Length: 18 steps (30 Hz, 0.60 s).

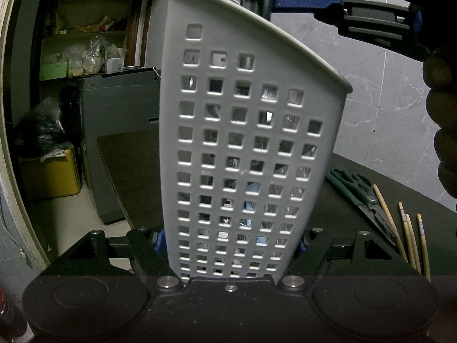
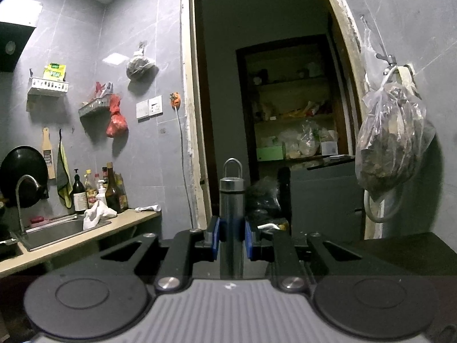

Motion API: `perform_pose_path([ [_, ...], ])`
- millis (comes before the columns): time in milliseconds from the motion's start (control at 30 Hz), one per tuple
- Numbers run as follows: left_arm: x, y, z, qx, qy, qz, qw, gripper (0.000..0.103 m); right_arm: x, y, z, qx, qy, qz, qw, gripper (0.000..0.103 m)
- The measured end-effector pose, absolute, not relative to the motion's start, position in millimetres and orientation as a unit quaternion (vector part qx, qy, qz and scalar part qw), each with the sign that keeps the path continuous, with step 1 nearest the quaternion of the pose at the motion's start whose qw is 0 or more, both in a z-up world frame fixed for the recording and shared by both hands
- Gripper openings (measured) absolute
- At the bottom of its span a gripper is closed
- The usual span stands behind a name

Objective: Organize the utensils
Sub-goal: 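Lower the peeler toward the caddy opening with the right tool, then drop the peeler into the white caddy and open the right tool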

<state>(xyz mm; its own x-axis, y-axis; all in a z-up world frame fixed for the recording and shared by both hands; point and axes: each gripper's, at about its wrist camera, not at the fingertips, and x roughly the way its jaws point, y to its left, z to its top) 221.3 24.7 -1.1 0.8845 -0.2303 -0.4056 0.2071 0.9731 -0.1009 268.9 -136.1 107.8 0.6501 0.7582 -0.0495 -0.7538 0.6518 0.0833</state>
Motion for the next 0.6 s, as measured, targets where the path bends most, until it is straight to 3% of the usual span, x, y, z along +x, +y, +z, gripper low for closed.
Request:
perform_pose_path([
  [500, 222, 26, -1, -0.029, 0.213, -0.114, 0.970, 0.077, 280, -139, 108, 0.055, 0.063, 0.423, 0.902, 0.021],
  [600, 222, 26, -1, -0.029, 0.213, -0.113, 0.970, 0.077, 280, -138, 108, 0.049, 0.066, 0.421, 0.903, 0.025],
])
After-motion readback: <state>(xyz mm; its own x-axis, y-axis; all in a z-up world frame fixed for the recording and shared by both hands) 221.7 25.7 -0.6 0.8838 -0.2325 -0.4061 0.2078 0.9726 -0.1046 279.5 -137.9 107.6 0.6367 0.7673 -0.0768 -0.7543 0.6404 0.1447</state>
